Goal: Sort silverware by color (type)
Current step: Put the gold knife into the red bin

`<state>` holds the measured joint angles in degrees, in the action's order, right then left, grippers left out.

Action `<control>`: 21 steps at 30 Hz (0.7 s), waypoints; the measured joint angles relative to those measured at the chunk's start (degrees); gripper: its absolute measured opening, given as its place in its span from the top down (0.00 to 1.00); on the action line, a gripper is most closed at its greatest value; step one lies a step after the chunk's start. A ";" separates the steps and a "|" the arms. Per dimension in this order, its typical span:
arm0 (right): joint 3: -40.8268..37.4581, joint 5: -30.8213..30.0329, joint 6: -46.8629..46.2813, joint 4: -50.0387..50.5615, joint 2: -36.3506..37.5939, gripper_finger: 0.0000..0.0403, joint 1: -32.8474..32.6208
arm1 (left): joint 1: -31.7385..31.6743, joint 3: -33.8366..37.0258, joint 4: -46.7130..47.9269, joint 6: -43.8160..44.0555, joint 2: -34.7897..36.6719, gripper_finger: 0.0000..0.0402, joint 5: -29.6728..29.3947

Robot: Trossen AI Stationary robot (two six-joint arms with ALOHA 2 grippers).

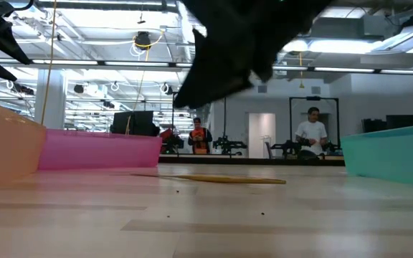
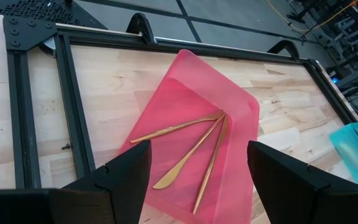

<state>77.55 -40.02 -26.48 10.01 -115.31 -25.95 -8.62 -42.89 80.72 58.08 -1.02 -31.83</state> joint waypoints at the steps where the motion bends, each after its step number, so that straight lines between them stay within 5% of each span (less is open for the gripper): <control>1: -1.94 1.16 0.05 -3.72 0.00 0.58 0.01 | 0.02 0.00 -0.01 0.00 0.00 0.39 0.00; 8: -10.65 7.57 5.73 -28.89 0.20 0.57 0.06 | -0.01 0.00 -0.01 0.02 0.00 0.39 0.00; 21: -19.14 5.44 8.54 -34.56 -0.15 0.56 1.53 | 0.00 0.00 0.00 0.02 0.00 0.39 0.00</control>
<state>58.40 -34.58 -17.94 -24.55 -115.46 -24.42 -8.62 -42.89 80.72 58.11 -1.02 -31.83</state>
